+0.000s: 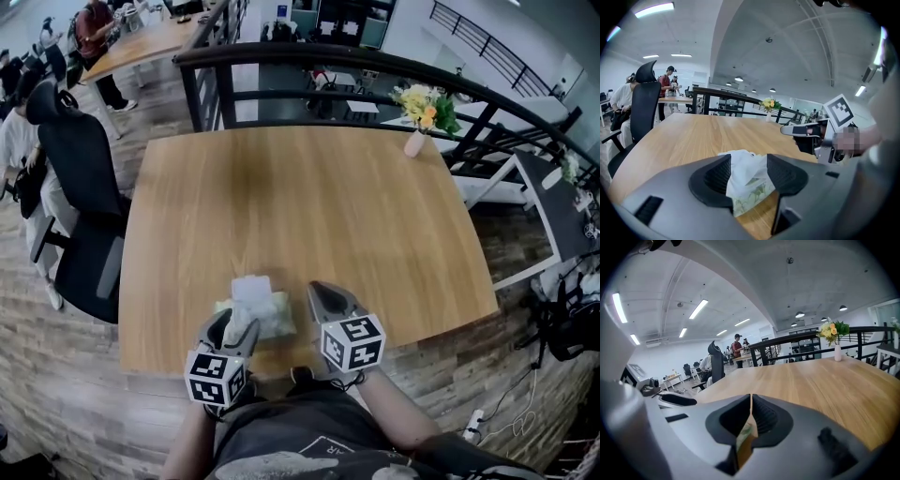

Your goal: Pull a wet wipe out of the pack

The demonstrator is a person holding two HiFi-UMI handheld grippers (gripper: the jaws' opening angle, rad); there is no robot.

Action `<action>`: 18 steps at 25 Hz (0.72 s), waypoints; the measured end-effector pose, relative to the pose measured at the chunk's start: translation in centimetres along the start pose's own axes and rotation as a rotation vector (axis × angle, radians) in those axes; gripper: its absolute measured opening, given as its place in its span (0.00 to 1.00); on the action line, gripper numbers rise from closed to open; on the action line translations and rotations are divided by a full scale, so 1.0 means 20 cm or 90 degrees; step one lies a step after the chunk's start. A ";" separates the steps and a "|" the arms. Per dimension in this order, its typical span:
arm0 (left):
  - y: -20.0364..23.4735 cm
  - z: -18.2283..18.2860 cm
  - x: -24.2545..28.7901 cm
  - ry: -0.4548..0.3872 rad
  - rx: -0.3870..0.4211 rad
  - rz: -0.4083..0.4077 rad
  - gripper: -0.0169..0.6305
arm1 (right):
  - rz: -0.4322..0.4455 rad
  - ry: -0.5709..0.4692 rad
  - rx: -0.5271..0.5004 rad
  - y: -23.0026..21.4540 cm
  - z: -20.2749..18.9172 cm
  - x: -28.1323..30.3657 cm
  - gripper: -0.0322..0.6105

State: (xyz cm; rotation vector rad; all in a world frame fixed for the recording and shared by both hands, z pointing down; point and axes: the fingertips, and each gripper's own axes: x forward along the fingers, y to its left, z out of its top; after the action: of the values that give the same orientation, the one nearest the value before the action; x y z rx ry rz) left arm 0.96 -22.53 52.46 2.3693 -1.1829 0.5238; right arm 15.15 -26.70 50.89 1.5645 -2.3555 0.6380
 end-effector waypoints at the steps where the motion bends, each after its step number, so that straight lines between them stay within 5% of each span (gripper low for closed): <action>1: 0.00 0.00 0.00 0.001 0.001 0.007 0.38 | 0.006 0.003 -0.002 0.01 -0.01 0.00 0.09; 18: 0.04 -0.03 0.07 0.023 0.022 0.123 0.39 | 0.080 0.040 -0.036 0.08 -0.09 0.06 0.09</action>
State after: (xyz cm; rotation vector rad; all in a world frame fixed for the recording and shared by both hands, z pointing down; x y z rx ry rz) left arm 0.99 -23.51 53.93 2.2769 -1.4045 0.6523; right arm 13.11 -26.21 52.58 1.3616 -2.4166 0.6314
